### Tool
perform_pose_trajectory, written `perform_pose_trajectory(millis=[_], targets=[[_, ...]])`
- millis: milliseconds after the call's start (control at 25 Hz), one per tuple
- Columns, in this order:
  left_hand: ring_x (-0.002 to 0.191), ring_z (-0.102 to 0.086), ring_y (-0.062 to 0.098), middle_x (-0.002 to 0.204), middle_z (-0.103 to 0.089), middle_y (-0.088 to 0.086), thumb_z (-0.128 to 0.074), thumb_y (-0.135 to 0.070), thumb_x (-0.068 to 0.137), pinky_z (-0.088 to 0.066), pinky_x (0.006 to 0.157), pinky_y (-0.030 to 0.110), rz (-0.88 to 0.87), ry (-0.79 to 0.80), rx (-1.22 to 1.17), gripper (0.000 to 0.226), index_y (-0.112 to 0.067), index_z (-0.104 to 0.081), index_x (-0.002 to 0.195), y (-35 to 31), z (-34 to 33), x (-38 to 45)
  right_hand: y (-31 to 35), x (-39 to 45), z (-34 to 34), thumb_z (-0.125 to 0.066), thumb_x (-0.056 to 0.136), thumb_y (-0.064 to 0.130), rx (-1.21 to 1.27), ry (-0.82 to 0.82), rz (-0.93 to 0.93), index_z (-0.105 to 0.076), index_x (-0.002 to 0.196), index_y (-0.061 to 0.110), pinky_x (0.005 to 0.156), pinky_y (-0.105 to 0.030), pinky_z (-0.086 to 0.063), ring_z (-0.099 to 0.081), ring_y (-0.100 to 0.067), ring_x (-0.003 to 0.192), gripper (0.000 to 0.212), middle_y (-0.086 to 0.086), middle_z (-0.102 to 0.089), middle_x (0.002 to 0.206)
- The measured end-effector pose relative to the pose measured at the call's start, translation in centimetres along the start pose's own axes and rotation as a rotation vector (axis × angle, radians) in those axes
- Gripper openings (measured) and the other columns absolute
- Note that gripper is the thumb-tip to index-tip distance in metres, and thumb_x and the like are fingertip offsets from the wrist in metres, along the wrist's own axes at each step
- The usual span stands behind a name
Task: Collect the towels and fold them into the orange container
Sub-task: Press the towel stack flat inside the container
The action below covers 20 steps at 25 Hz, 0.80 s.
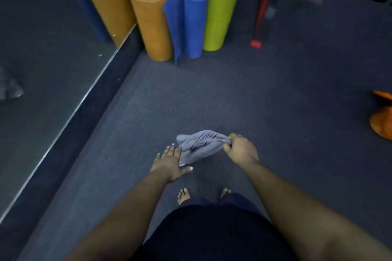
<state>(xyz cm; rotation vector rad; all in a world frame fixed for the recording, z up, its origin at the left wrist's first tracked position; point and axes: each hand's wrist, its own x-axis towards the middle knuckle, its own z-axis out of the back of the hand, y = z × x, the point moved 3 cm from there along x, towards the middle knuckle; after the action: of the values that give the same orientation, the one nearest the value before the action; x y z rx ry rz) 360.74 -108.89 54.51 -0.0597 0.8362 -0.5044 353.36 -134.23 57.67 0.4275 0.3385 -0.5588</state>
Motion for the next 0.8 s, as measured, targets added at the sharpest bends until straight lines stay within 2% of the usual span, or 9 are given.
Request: perform_pose_trajectory(millis=[240, 440, 640, 800], targets=[[0.158, 0.005, 0.023, 0.171, 0.011, 0.005, -0.038, -0.083, 0.088, -0.006, 0.127, 0.048, -0.220, -0.035, 0.233, 0.107, -0.023, 0.007, 0.163, -14.6, 0.3, -0.6, -12.9, -8.3, 5.8, -0.052, 0.093, 0.042, 0.102, -0.136, -0.229, -0.058, 0.098, 0.020, 0.072, -0.035, -0.049, -0.065, -0.028, 0.095, 0.023, -0.004, -0.068, 0.105], [0.158, 0.005, 0.022, 0.171, 0.012, 0.004, -0.038, -0.084, 0.087, -0.006, 0.127, 0.048, -0.347, -0.074, 0.348, 0.107, -0.024, 0.008, 0.163, -28.7, -2.1, -1.3, -25.7, -15.2, 9.7, -0.052, 0.096, 0.042, 0.150, -0.237, -0.350, -0.062, 0.102, 0.022, 0.070, -0.032, -0.044, -0.067, -0.029, 0.098, 0.024, -0.004, -0.071, 0.104], [0.158, 0.004, 0.021, 0.171, 0.011, 0.002, -0.042, -0.082, 0.088, -0.006, 0.128, 0.046, -0.430, -0.072, 0.379, 0.106, -0.025, 0.006, 0.163, -43.0, -6.2, -2.6, -39.0, -21.4, 12.7, -0.041, 0.101, 0.038, 0.154, -0.322, -0.419, -0.055, 0.093, 0.019, 0.069, -0.034, -0.044, -0.066, -0.032, 0.095, 0.025, -0.009, -0.070, 0.102], [0.158, 0.005, 0.020, 0.171, 0.012, 0.001, -0.041, -0.082, 0.088, -0.005, 0.128, 0.046, -0.538, -0.050, 0.462, 0.106, -0.025, 0.007, 0.163, -54.7, -9.2, -2.8, -49.3, -25.9, 14.9, -0.039, 0.102, 0.036, 0.177, -0.438, -0.513, -0.062, 0.103, 0.016, 0.083, -0.039, -0.048, -0.057, -0.027, 0.109, 0.030, -0.006, -0.065, 0.110]])
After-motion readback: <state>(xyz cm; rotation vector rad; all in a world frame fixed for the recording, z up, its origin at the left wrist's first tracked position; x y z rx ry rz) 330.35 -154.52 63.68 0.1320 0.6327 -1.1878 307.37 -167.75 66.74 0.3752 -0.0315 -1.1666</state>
